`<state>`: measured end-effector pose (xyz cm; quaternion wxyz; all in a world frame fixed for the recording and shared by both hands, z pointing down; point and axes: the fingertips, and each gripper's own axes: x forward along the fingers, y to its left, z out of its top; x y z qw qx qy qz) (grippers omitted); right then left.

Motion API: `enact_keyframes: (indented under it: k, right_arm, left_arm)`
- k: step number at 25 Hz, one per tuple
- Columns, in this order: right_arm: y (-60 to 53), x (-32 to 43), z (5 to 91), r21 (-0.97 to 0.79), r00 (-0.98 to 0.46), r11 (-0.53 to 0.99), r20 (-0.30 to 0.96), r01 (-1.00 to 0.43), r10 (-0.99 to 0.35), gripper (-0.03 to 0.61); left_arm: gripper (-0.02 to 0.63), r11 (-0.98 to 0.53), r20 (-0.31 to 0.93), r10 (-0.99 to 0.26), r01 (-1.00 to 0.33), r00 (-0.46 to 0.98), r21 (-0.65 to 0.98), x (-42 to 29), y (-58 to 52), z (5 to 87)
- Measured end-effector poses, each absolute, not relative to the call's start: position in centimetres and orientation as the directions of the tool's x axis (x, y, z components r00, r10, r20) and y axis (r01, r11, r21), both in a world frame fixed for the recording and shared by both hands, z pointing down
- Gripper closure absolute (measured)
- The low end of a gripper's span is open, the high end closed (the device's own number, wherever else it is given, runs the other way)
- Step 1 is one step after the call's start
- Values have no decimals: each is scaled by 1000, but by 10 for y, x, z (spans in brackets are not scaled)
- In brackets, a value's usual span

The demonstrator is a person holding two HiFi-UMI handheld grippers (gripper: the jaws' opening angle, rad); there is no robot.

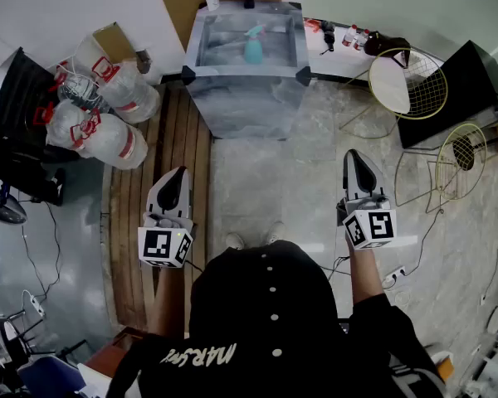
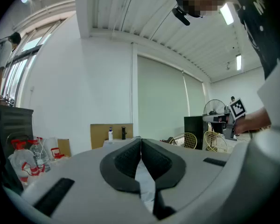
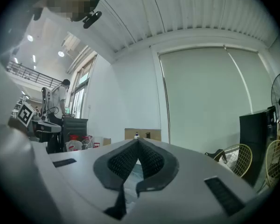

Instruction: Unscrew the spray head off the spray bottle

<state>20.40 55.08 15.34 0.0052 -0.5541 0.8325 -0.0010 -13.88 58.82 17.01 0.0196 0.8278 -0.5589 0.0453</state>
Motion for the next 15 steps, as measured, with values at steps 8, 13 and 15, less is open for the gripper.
enact_keyframes:
  k: [8, 13, 15]
  right_arm:
    - [545, 207, 153, -7, -404, 404, -13, -915, -915, 567]
    - [536, 217, 151, -53, -428, 431, -52, -901, -902, 566]
    - [532, 220, 149, -85, -446, 452, -84, -888, -891, 566]
  left_arm:
    - [588, -365, 100, -927, -931, 361, -23, -132, 586, 170]
    - [588, -346, 105, -934, -938, 341, -32, -123, 584, 170]
    - [588, -334, 105, -938, -942, 329, -36, -118, 583, 169]
